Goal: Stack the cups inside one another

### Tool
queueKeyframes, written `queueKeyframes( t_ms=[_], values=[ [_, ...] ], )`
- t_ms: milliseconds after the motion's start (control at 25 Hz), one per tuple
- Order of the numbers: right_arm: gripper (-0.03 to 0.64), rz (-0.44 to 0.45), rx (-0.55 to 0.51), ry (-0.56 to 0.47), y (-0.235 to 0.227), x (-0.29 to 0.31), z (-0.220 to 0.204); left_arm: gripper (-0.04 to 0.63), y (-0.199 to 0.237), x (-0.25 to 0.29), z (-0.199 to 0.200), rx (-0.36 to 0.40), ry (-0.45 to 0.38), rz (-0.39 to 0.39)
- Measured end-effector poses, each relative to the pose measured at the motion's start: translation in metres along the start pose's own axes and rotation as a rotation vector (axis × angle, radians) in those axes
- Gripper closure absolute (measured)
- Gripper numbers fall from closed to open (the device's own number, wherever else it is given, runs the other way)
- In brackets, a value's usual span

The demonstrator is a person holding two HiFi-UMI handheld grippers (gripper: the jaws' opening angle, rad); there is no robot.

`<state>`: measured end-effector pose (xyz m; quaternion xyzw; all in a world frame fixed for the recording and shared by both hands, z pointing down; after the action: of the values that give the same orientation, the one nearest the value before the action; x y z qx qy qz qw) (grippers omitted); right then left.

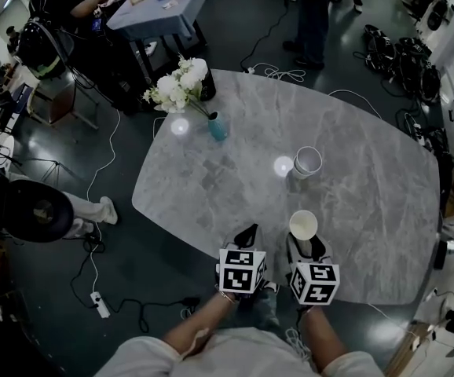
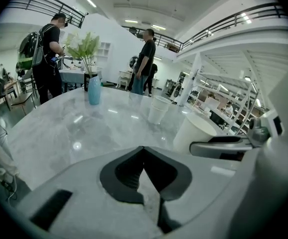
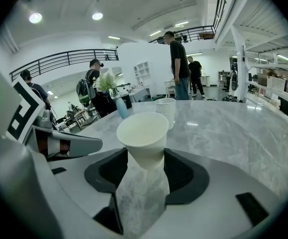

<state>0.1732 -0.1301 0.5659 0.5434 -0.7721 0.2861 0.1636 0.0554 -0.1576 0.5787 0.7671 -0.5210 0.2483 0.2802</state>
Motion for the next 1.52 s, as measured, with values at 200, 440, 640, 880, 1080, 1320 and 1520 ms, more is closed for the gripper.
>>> queueKeyframes(
  t_ms=[200, 440, 640, 880, 1080, 1320, 1520],
  values=[
    [0.408, 0.004, -0.013, -0.018, -0.005, 0.005, 0.021, 0.600, -0.002, 0.008, 0.022, 0.002, -0.025, -0.005],
    [0.408, 0.003, -0.025, -0.041, -0.014, 0.013, 0.050, 0.600, -0.007, 0.018, 0.050, 0.009, -0.049, -0.018],
    [0.408, -0.001, -0.029, -0.066, -0.024, 0.017, 0.075, 0.600, -0.012, 0.028, 0.074, 0.023, -0.071, -0.030],
    [0.408, -0.008, -0.029, -0.080, -0.035, 0.023, 0.093, 0.600, -0.013, 0.041, 0.095, 0.032, -0.089, -0.037],
    [0.408, -0.016, -0.018, -0.103, -0.044, 0.026, 0.110, 0.600, -0.012, 0.048, 0.111, 0.023, -0.102, -0.041],
    [0.408, -0.018, -0.006, -0.139, -0.053, 0.036, 0.132, 0.600, -0.009, 0.059, 0.130, 0.037, -0.120, -0.047],
    [0.408, -0.008, -0.014, -0.156, -0.057, 0.049, 0.154, 0.600, -0.008, 0.067, 0.149, 0.050, -0.142, -0.054]
  ],
)
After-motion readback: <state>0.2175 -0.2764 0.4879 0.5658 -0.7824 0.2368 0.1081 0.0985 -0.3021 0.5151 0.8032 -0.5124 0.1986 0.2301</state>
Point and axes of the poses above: the fingertips, and each gripper's own axes: x forward along the fingers, y to its left, z out of its top, the point moved 1 cm from there along -x, backward along the fingers, and after that the axes turned 9 degrees about z, right-handed, at the moved point
